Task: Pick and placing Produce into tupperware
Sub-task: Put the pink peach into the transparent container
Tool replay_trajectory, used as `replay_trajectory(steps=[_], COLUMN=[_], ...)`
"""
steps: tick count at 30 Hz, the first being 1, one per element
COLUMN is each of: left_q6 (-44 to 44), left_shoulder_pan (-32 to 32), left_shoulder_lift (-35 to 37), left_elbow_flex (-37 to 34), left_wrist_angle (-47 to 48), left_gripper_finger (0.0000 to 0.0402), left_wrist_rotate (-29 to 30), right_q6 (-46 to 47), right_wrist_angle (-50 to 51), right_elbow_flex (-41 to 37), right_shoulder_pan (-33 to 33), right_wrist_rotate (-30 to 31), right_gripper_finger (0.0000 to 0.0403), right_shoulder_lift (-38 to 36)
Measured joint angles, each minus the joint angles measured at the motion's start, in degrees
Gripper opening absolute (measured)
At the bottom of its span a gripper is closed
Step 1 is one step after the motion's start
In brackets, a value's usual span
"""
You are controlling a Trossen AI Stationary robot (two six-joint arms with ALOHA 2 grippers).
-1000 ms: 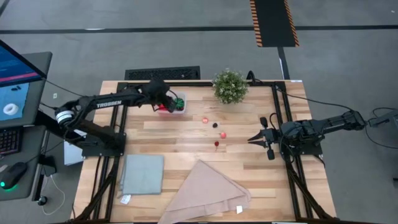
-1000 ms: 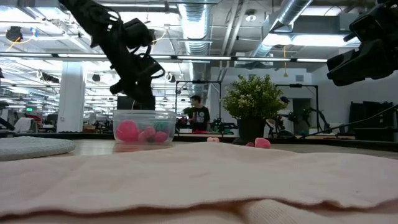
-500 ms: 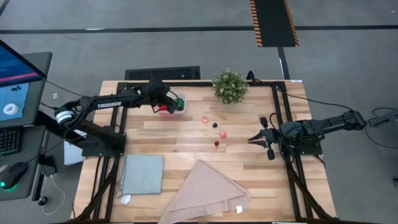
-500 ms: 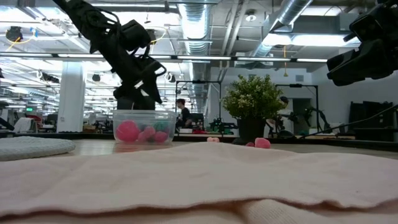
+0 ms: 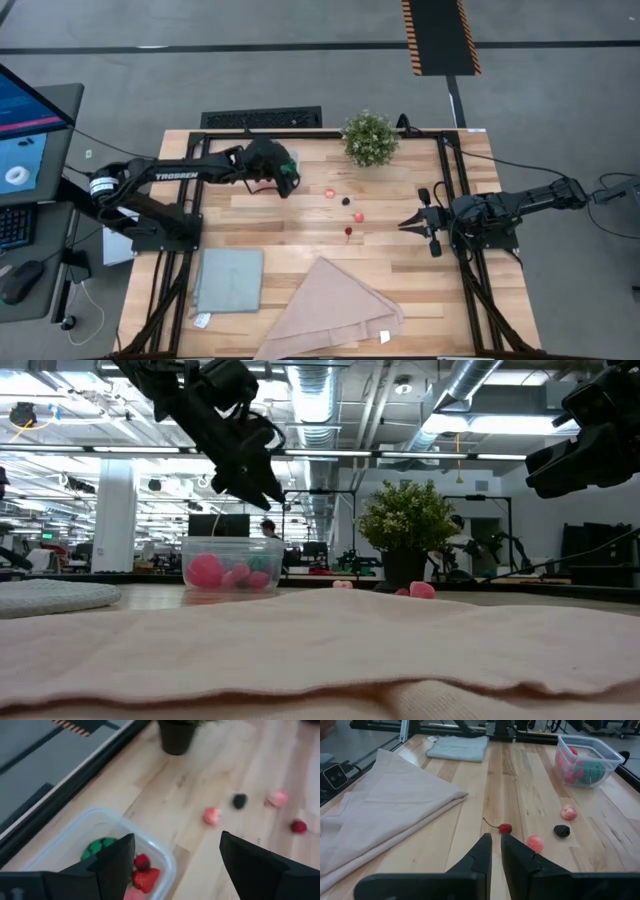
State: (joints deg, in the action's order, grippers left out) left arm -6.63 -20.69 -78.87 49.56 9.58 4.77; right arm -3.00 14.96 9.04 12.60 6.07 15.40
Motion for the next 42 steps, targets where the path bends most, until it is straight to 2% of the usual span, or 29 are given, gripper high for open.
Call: replay_trajectory(steps=[5, 15, 25, 33, 42], left_q6=[-1.37, 0.66, -0.12, -3.21, -3.39], left_shoulder_pan=[1.29, 1.32, 2.13, 2.28, 2.24], left_shoulder_lift=[-4.58, -22.54, -33.37, -38.57, -38.74], left_elbow_flex=[1.92, 17.64, 28.49, 31.80, 31.83], left_wrist_angle=[-0.38, 7.17, 11.27, 14.46, 13.99], left_gripper_finger=[0.0279, 0.0279, 0.0279, 0.0279, 0.0279], left_wrist_rotate=[-1.36, -8.46, -12.59, -10.92, -10.16], right_q6=[0.02, 0.01, 0.02, 0.02, 0.00], right_wrist_angle=[0.00, 0.02, 0.00, 0.00, 0.00], right_elbow_flex=[0.02, 0.02, 0.02, 0.02, 0.02], right_shoulder_pan=[0.00, 0.00, 0.00, -0.01, -0.02], right_wrist_rotate=[0.00, 0.00, 0.00, 0.00, 0.00], right_gripper_finger=[0.0064, 0.0064, 0.0064, 0.0064, 0.0064], right_shoulder_lift=[0.00, 0.01, 0.02, 0.02, 0.00])
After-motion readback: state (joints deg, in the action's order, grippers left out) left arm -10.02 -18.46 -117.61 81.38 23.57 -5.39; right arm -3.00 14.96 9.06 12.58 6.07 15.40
